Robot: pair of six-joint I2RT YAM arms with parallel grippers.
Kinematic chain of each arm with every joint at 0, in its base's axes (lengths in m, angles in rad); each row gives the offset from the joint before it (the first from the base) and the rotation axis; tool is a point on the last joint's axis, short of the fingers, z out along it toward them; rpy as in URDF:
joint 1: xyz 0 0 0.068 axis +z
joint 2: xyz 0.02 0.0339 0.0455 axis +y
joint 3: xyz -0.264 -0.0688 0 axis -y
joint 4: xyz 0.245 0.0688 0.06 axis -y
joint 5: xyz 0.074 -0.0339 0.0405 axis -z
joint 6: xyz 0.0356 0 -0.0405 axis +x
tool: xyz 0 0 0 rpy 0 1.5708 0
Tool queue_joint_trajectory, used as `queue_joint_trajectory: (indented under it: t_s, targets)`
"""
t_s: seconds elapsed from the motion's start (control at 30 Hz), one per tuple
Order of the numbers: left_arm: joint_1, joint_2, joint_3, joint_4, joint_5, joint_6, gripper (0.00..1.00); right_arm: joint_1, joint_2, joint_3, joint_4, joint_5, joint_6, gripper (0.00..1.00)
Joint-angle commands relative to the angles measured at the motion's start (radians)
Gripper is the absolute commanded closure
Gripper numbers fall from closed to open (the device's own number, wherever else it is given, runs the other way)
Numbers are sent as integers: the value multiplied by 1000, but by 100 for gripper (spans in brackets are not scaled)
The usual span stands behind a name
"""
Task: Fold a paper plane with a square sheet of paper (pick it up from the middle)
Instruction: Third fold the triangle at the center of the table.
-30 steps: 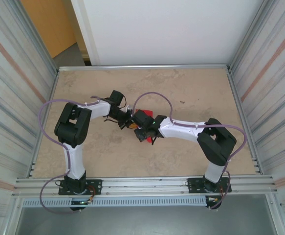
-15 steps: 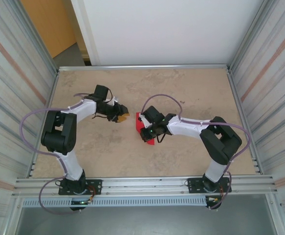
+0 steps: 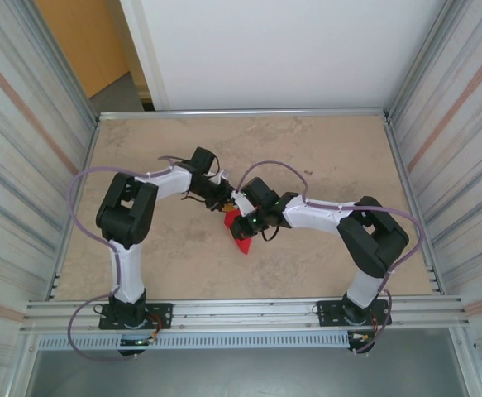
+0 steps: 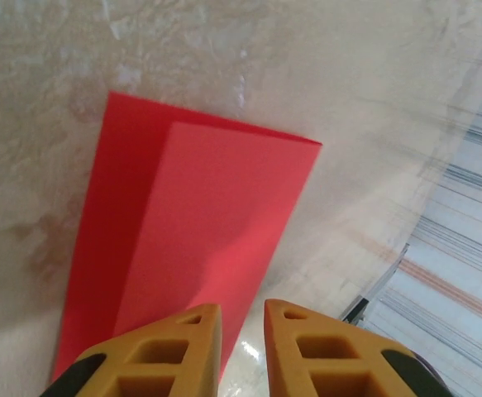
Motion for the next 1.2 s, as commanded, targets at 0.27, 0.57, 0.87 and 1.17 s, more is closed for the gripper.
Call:
queue_joint_trajectory:
  t_s: [0.27, 0.57, 0.87, 1.17]
  targets:
    - [-27, 140, 141, -203, -116, 112, 82, -37, 22, -22, 1, -1, 44, 97]
    - [-28, 161, 141, -232, -133, 141, 84, -65, 47, -1, -28, 50, 73, 95]
    - [-28, 157, 140, -226, -120, 143, 87, -71, 72, 23, -34, 38, 73, 94]
    - [-28, 145, 137, -212, -106, 135, 92, -71, 97, 37, -34, 17, 68, 94]
